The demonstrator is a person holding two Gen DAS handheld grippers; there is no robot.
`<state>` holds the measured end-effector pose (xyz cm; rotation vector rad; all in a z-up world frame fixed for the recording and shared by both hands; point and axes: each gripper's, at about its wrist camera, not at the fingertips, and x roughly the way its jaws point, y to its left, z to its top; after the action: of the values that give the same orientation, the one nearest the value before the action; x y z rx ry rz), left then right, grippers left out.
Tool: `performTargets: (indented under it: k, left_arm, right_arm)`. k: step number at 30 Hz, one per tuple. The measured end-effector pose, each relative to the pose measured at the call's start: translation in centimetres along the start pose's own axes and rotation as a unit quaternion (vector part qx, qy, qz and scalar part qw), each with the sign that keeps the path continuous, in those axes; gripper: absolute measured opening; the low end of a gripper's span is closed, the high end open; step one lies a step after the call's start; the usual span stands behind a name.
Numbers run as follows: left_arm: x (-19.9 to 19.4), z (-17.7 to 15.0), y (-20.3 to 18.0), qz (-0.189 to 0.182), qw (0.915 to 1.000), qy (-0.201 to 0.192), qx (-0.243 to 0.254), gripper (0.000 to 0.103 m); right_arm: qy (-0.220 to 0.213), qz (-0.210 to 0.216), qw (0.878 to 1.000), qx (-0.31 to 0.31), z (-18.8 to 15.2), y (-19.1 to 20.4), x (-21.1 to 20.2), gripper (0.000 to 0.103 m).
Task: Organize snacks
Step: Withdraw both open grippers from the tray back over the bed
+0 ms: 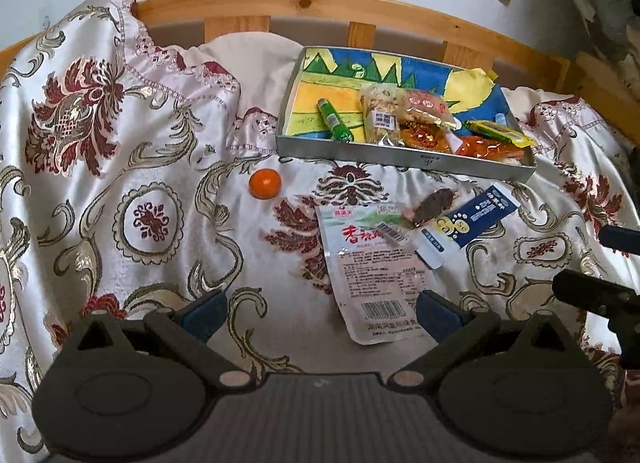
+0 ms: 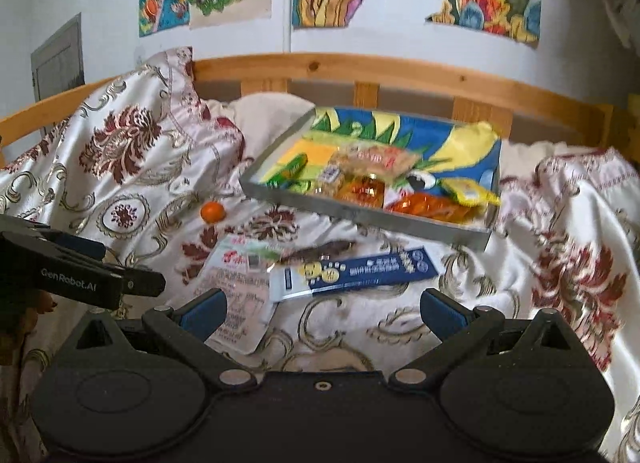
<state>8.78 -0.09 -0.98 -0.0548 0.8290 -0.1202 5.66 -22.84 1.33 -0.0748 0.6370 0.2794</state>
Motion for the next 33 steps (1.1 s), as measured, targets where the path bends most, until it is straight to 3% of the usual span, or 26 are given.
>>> performTargets:
  k: [17,33]
  left_arm:
    - [1.3,0.3,0.8,0.008,0.9999,0.014,-0.006,0.102]
    - [3.3,2.3,3.4,0.028,0.998,-0.04,-0.039,0.102]
  right_arm:
    - [0.042,-0.003,0.999,0.001,-0.5,0.8,2.0,0.102]
    - [0.026,-0.022,0.999,0.024,0.6,0.6,3.7,0.102]
